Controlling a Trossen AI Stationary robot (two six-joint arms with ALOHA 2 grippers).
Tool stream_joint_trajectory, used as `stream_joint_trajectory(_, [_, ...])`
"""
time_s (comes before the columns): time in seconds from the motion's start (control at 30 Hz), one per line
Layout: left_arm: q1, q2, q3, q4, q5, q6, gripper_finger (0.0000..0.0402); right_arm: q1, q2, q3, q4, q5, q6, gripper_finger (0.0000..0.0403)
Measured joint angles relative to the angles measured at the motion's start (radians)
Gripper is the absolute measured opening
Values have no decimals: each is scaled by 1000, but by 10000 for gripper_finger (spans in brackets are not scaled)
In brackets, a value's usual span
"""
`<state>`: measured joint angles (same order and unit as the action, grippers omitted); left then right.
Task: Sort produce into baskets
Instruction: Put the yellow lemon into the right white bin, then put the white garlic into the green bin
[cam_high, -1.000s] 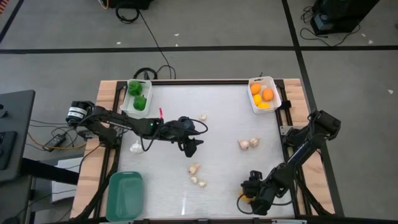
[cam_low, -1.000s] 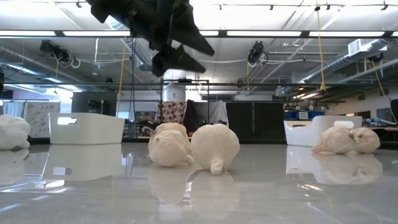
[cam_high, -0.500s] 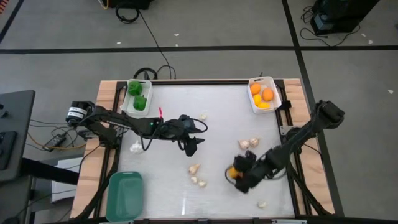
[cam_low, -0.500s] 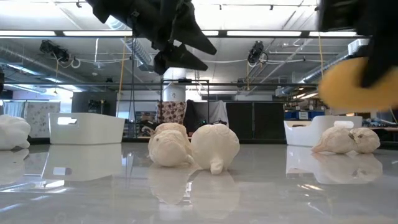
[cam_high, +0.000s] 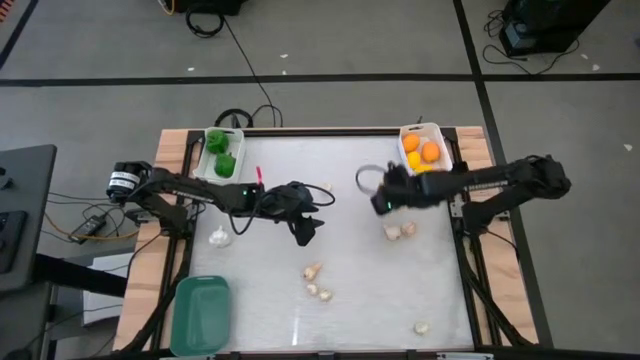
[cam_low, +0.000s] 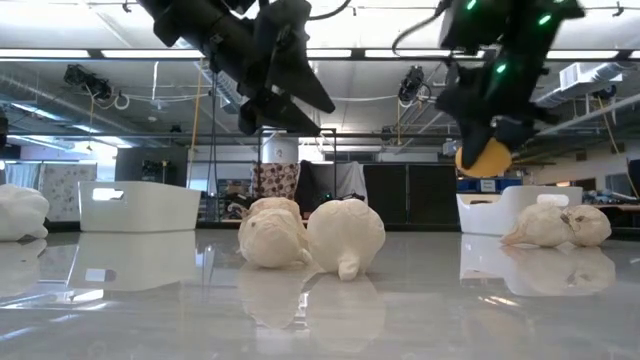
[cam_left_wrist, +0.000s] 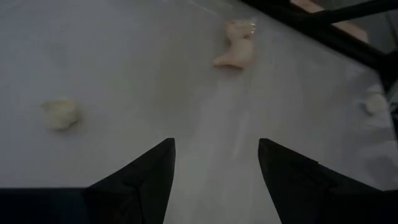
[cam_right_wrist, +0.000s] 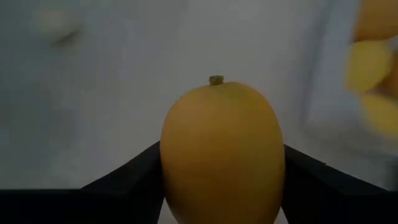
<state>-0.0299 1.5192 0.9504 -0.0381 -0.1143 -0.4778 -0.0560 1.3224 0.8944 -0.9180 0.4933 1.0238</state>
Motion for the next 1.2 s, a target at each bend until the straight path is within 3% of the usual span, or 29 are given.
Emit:
stream_joint_trajectory(0.33, [37,63,0,-53,1,2,236,-415,1,0,16,-2,-28,265])
stream_joint_trajectory(0.5, [23,92,0,-41,101,-27,236,-527,-1,0,11,40,-56,271])
stream_joint_trajectory(0.63, [4,96,0,-46,100,30,236,-593,0,0,4,54,-84,284])
stream_joint_trajectory(0.77, [7,96,0,-41,73,99,236,-632,2,0,-9,10,-199,307])
stream_joint_trajectory(0.97, [32,96,0,-40,176,103,236,-676,1,0,-108,-64,-113,347])
stream_joint_trajectory(1.1, [60,96,0,-73,232,112,236,-617,-2,0,-9,-192,-148,360])
stream_joint_trajectory(1.2, [94,96,0,-134,232,163,236,-528,-2,6,71,-180,-112,356])
